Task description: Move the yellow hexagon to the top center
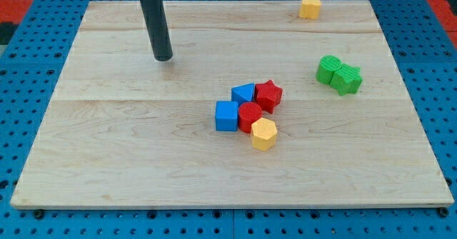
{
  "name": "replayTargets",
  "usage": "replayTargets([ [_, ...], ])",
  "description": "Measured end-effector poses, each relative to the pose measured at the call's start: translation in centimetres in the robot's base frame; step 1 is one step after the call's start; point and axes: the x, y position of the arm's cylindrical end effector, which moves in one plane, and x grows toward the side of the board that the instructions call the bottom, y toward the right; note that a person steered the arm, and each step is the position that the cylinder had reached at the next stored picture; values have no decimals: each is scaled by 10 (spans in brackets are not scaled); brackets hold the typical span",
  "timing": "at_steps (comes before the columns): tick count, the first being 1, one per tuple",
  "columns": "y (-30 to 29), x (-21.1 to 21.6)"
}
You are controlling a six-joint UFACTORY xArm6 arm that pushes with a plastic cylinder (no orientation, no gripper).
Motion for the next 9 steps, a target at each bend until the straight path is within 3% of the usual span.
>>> replayTargets([
  [4, 40, 184],
  [5, 115, 210],
  [6, 222, 198],
  [7, 275, 168],
  [8, 231, 152],
  [9, 151, 180],
])
